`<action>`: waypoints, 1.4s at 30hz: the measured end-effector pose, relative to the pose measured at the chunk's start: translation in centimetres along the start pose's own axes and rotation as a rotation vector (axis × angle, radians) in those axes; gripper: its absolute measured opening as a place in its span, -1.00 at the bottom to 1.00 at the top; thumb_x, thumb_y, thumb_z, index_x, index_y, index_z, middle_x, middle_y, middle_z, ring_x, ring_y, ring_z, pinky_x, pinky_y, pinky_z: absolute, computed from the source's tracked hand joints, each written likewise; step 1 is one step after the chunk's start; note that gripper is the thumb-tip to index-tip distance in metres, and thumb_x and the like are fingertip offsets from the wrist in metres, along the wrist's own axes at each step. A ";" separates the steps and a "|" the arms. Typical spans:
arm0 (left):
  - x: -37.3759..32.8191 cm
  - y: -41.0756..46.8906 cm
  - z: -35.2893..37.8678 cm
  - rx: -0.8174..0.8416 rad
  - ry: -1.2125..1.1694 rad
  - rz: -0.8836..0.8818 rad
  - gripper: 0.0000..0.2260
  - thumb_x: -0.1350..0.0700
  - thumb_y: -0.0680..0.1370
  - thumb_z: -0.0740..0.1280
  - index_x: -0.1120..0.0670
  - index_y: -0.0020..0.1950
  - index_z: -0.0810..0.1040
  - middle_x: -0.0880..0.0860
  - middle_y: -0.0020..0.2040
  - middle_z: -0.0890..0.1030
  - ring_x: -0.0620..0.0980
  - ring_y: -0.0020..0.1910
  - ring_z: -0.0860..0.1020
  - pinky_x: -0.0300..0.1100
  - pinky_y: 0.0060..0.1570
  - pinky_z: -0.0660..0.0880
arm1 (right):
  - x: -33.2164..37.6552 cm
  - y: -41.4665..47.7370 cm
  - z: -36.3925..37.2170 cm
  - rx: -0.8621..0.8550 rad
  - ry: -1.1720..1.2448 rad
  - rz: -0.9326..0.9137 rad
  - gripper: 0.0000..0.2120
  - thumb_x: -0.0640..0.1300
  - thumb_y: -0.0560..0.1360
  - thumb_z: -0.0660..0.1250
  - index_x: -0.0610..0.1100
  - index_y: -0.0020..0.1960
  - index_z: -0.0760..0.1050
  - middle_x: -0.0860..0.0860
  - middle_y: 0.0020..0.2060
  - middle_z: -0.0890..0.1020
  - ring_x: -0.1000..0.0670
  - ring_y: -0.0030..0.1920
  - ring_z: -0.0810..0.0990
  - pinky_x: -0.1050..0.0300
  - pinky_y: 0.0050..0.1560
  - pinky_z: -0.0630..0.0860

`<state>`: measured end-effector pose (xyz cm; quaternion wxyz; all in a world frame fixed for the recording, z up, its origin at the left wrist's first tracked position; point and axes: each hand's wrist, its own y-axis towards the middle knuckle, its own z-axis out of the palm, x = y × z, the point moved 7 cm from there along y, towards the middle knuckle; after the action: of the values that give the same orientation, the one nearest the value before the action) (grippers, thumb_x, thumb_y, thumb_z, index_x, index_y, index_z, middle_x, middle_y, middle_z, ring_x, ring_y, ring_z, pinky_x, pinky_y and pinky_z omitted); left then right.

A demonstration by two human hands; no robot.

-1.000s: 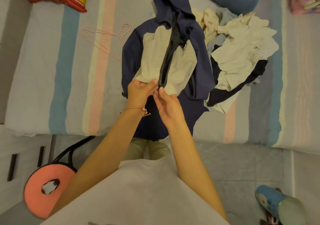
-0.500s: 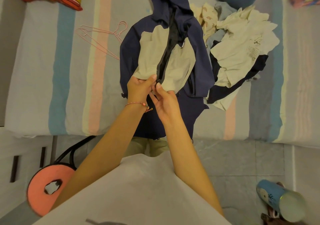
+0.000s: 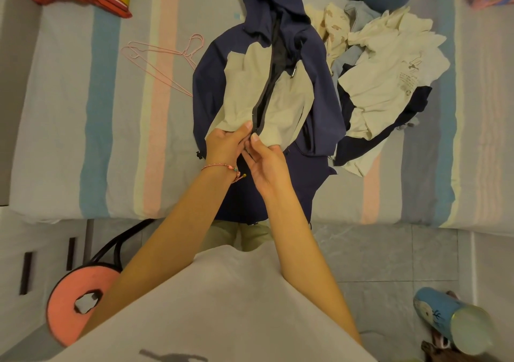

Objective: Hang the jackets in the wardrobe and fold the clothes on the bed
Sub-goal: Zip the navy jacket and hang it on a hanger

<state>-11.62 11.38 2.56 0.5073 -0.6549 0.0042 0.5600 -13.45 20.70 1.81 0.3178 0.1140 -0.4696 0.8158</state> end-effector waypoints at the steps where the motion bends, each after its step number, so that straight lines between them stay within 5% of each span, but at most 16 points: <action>1: 0.0 0.0 0.0 0.001 0.004 0.007 -0.86 0.21 0.48 0.39 0.08 0.02 0.56 0.11 0.01 0.62 0.06 0.07 0.59 0.00 0.17 0.51 | 0.0 0.1 0.0 -0.003 -0.001 0.000 -0.82 -0.32 0.57 0.23 -0.23 0.16 0.47 -0.09 -0.08 0.60 0.01 -0.06 0.60 -0.02 0.29 0.45; 14: 0.6 -0.7 -1.6 -0.162 0.230 0.143 -0.79 0.18 0.44 0.43 0.15 0.05 0.54 0.13 -0.01 0.62 0.05 -0.01 0.61 -0.16 -0.04 0.59 | -0.8 -0.1 -1.4 -0.136 -0.059 -0.034 -0.69 -0.33 0.54 0.27 -0.35 0.28 0.43 -0.20 0.11 0.57 -0.04 0.08 0.58 0.12 0.19 0.52; 20: 2.9 -1.0 -2.1 -0.146 0.250 0.043 -0.79 0.24 0.36 0.46 0.05 -0.10 0.51 0.15 -0.06 0.62 0.09 -0.02 0.60 0.00 0.04 0.57 | -1.7 -0.8 -3.2 -0.250 -0.009 -0.051 -0.72 -0.41 0.50 0.29 -0.37 0.21 0.48 -0.13 -0.05 0.62 -0.03 -0.02 0.61 0.20 0.07 0.56; 26: 2.5 -1.4 -2.1 -0.074 0.431 0.135 -0.71 0.23 0.37 0.47 0.14 0.02 0.47 0.14 -0.02 0.59 -0.01 -0.08 0.57 -0.22 -0.09 0.54 | -1.9 -0.9 -4.1 -0.292 -0.057 0.021 -0.80 -0.38 0.48 0.34 -0.35 0.11 0.52 -0.12 -0.09 0.62 -0.01 -0.07 0.61 0.29 -0.09 0.59; 29: 3.4 -1.5 -2.5 -0.085 0.289 0.006 -0.79 0.25 0.39 0.45 0.16 -0.02 0.52 0.14 -0.03 0.61 0.06 -0.02 0.60 -0.11 0.01 0.56 | -0.2 -1.0 -4.3 -0.217 -0.367 0.003 -0.93 -0.26 0.49 0.39 -0.24 -0.15 0.54 -0.11 -0.17 0.64 -0.01 -0.10 0.64 0.29 -0.10 0.59; 32: 4.0 -2.0 -2.4 -0.055 0.073 -0.156 -0.91 0.30 0.48 0.36 0.12 -0.12 0.54 0.12 -0.09 0.60 0.03 -0.03 0.58 -0.13 0.06 0.53 | 3.1 -1.0 -3.8 -0.132 -1.075 -0.112 -0.65 0.05 0.44 0.44 -0.17 -0.36 0.49 0.01 -0.40 0.61 0.05 -0.29 0.63 0.20 -0.20 0.54; 35: 3.4 -2.3 -2.7 -0.027 0.015 -0.178 -0.90 0.29 0.49 0.35 0.11 -0.14 0.54 0.06 -0.16 0.59 -0.05 -0.11 0.58 -0.16 0.07 0.53 | 4.6 -1.9 -2.7 -0.158 -1.704 -0.364 -0.57 0.26 0.29 0.47 -0.10 -0.23 0.48 0.07 -0.29 0.53 0.05 -0.32 0.48 0.12 -0.33 0.41; 38: 2.8 -2.3 -2.6 0.000 0.068 -0.152 -0.87 0.31 0.50 0.34 0.09 -0.16 0.53 0.06 -0.18 0.59 -0.07 -0.15 0.58 -0.23 -0.05 0.56 | 3.4 -2.7 -0.4 0.040 -1.781 -0.697 -0.51 0.10 0.34 0.49 -0.10 0.14 0.44 0.02 0.05 0.50 0.02 -0.09 0.52 0.07 -0.25 0.49; 42: 2.6 -2.3 -3.3 -0.027 0.073 -0.142 -0.88 0.31 0.49 0.33 0.10 -0.14 0.54 0.07 -0.18 0.59 -0.07 -0.15 0.58 -0.35 -0.20 0.56 | 2.8 -2.7 0.9 0.177 -1.671 -0.805 -0.81 -0.08 0.50 0.37 -0.14 0.07 0.56 0.00 -0.02 0.59 0.01 -0.09 0.59 0.09 -0.18 0.54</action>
<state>-6.97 11.76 1.69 0.5365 -0.6803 -0.0312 0.4983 -14.06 22.04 5.53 0.1256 0.8422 -0.4072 0.3303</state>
